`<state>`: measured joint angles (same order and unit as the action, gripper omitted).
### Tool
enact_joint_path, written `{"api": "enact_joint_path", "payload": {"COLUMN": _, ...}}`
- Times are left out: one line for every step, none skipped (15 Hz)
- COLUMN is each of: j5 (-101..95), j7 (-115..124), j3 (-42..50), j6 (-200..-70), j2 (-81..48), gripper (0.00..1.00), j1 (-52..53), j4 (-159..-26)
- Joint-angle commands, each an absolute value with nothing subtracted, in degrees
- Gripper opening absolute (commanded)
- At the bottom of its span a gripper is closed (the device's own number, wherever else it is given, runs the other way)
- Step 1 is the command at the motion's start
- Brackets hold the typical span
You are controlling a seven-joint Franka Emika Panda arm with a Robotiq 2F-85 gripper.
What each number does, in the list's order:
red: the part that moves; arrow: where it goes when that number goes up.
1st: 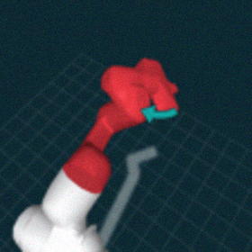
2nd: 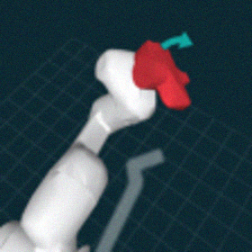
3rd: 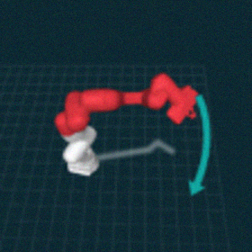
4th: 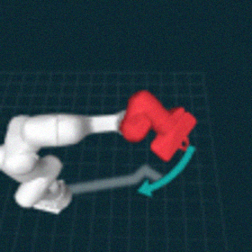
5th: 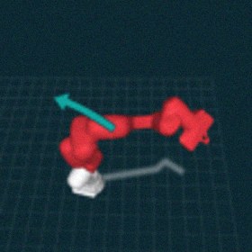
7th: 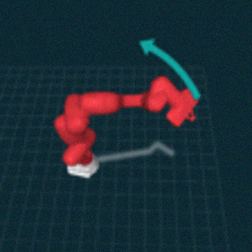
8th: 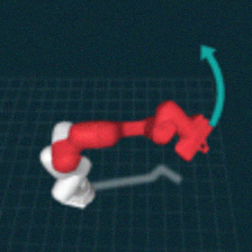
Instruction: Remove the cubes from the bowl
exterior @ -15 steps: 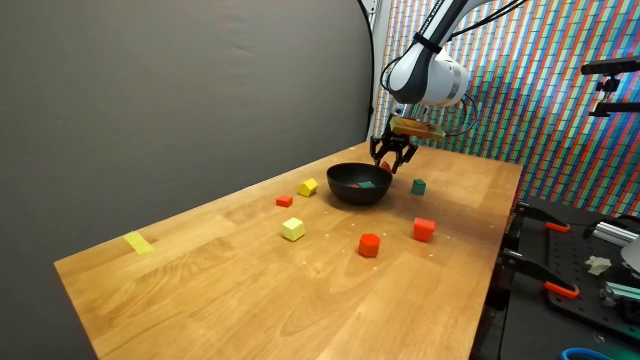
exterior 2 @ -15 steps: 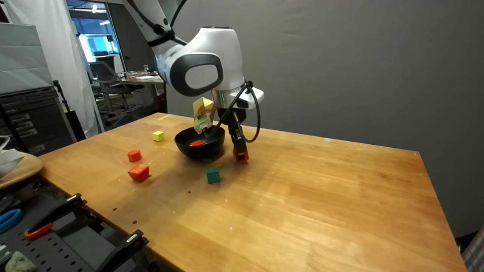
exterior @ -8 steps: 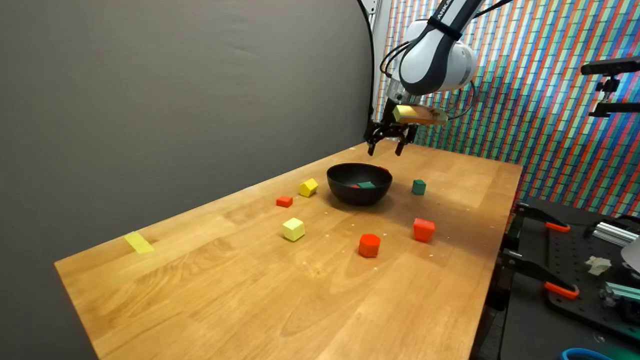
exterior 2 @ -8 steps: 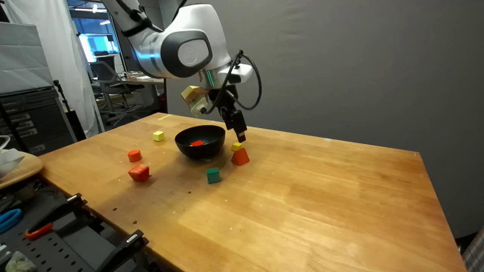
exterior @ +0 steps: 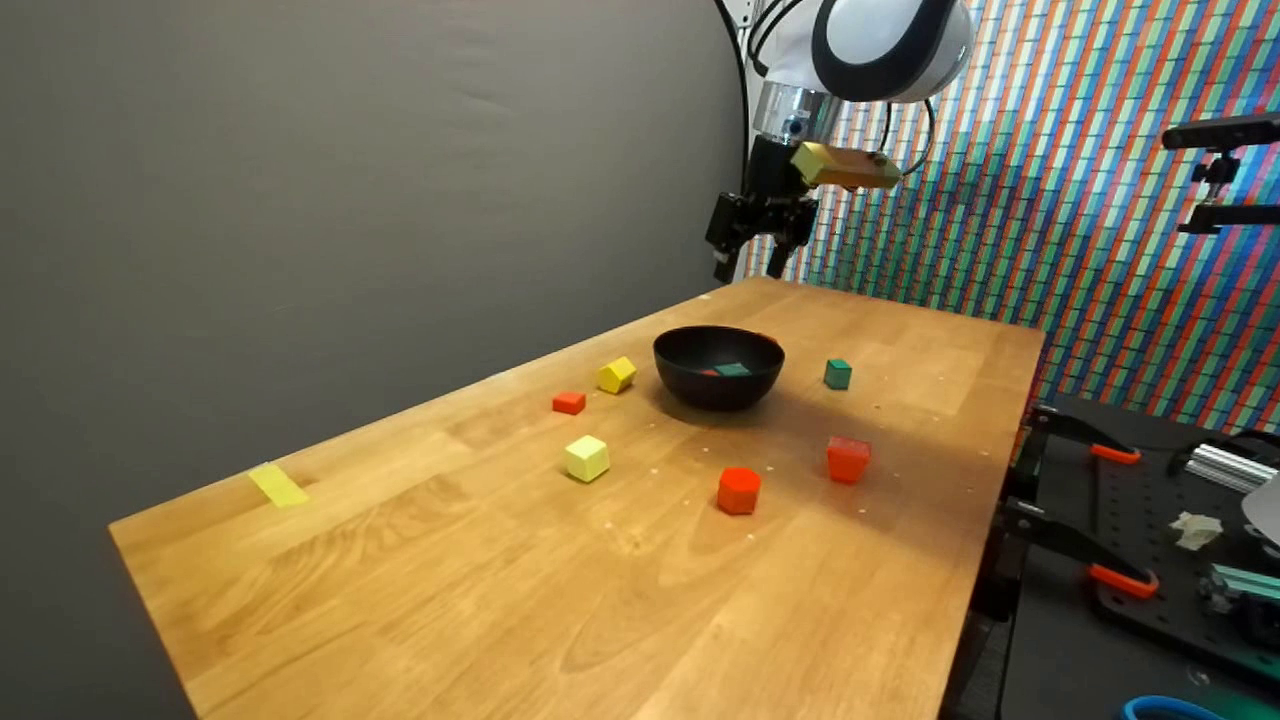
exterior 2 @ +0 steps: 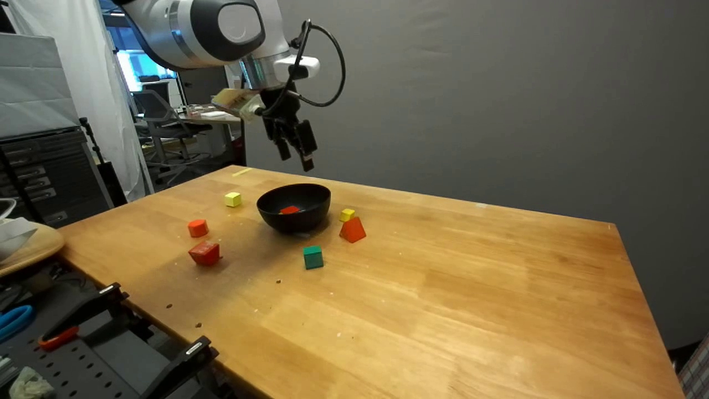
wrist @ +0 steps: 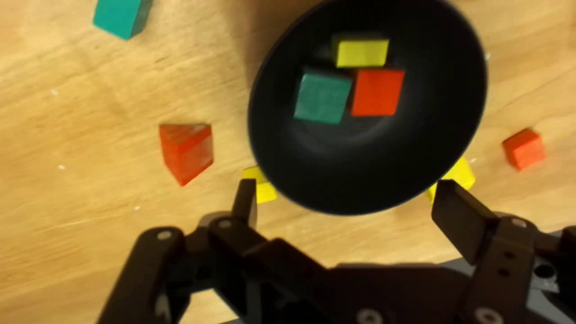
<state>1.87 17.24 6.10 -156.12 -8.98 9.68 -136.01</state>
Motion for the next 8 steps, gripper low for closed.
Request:
{"api": "enact_joint_path", "payload": {"j5": 3.94, "j7": 11.9, "j3": 0.79, "j6": -149.98, "j2": -12.84, "gripper": 1.0, "j1": 7.35, "j4": -132.18}}
{"api": "enact_joint_path", "payload": {"j5": 3.66, "j7": 11.81, "j3": 0.1, "j6": -149.19, "j2": -14.39, "gripper": 1.0, "j1": 7.3, "j4": -131.16}}
{"api": "enact_joint_path", "payload": {"j5": 2.88, "j7": 12.17, "j3": -0.12, "j6": -148.71, "j2": -16.15, "gripper": 1.0, "j1": 7.32, "j4": -130.04}}
{"api": "enact_joint_path", "payload": {"j5": 2.35, "j7": 12.55, "j3": -0.12, "j6": -148.66, "j2": -17.95, "gripper": 1.0, "j1": 7.34, "j4": -128.91}}
{"api": "enact_joint_path", "payload": {"j5": 2.16, "j7": 12.63, "j3": -0.01, "j6": -148.46, "j2": -19.75, "gripper": 1.0, "j1": 7.28, "j4": -127.71}}
{"api": "enact_joint_path", "payload": {"j5": 2.26, "j7": 12.58, "j3": 0.05, "j6": -147.99, "j2": -21.32, "gripper": 1.0, "j1": 7.21, "j4": -126.52}}
{"api": "enact_joint_path", "payload": {"j5": 2.48, "j7": 12.43, "j3": 0.02, "j6": -147.8, "j2": -22.96, "gripper": 1.0, "j1": 7.1, "j4": -125.23}}
{"api": "enact_joint_path", "payload": {"j5": 2.72, "j7": 12.3, "j3": -0.07, "j6": -147.87, "j2": -24.38, "gripper": 1.0, "j1": 7.01, "j4": -124.09}}
